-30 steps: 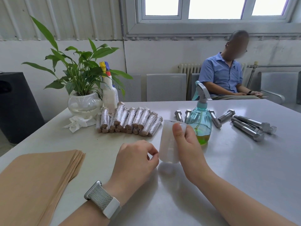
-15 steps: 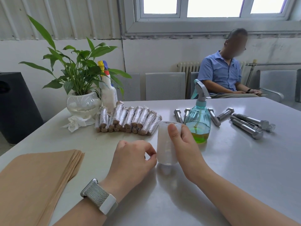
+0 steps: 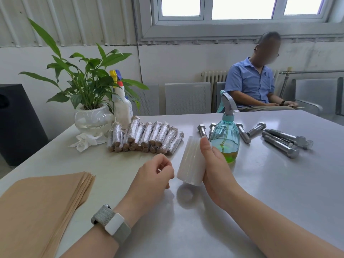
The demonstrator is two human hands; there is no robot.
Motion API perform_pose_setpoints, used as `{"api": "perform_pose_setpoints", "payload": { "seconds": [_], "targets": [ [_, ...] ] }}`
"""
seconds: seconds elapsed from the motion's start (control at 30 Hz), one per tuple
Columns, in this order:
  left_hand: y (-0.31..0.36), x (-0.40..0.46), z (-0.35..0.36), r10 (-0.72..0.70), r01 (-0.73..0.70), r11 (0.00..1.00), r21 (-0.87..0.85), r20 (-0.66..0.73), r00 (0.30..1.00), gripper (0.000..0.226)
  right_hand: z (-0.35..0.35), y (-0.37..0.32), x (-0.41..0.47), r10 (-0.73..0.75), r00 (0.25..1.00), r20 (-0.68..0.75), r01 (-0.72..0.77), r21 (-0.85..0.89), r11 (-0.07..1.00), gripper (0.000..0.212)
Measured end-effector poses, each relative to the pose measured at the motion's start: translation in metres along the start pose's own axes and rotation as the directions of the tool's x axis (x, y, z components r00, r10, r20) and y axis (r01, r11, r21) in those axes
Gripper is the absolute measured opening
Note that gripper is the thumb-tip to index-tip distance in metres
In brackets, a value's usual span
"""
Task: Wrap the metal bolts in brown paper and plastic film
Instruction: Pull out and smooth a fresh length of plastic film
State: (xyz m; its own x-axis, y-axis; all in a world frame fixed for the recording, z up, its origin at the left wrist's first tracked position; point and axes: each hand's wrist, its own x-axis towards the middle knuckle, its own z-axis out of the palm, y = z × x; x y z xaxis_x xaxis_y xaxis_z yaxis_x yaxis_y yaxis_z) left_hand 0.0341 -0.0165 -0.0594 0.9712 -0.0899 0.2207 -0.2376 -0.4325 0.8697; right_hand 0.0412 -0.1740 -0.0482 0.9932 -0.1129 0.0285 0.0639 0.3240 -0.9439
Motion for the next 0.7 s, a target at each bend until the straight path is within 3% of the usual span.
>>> {"api": "perform_pose_setpoints", "payload": {
  "seconds": [0.17,0.33,0.43,0.7],
  "targets": [
    [0.0028,0.0012,-0.0027,-0.118,0.117,0.973,-0.198,0.003,0.993,0.010,-0.0005,-0.0002,0.0010,0.014,1.000,0.022,-0.015,0.062,0.998,0.055],
    [-0.0017,-0.0029,-0.0017,0.019,-0.019,1.000,0.000,-0.033,0.999,0.016,-0.0025,0.0005,0.0028,0.018,0.999,0.036,-0.021,0.084,0.996,0.056],
    [-0.0027,-0.0031,0.0022,0.100,-0.097,0.995,0.038,-0.102,0.990,0.006,-0.0028,0.0015,0.0040,0.015,1.000,0.027,-0.017,0.097,0.995,0.057],
    [0.0009,-0.0050,0.0050,0.175,-0.160,0.983,0.087,-0.210,0.962,0.010,-0.0041,0.0063,0.0068,0.045,0.998,0.035,-0.051,0.203,0.978,0.046]
  ]
}}
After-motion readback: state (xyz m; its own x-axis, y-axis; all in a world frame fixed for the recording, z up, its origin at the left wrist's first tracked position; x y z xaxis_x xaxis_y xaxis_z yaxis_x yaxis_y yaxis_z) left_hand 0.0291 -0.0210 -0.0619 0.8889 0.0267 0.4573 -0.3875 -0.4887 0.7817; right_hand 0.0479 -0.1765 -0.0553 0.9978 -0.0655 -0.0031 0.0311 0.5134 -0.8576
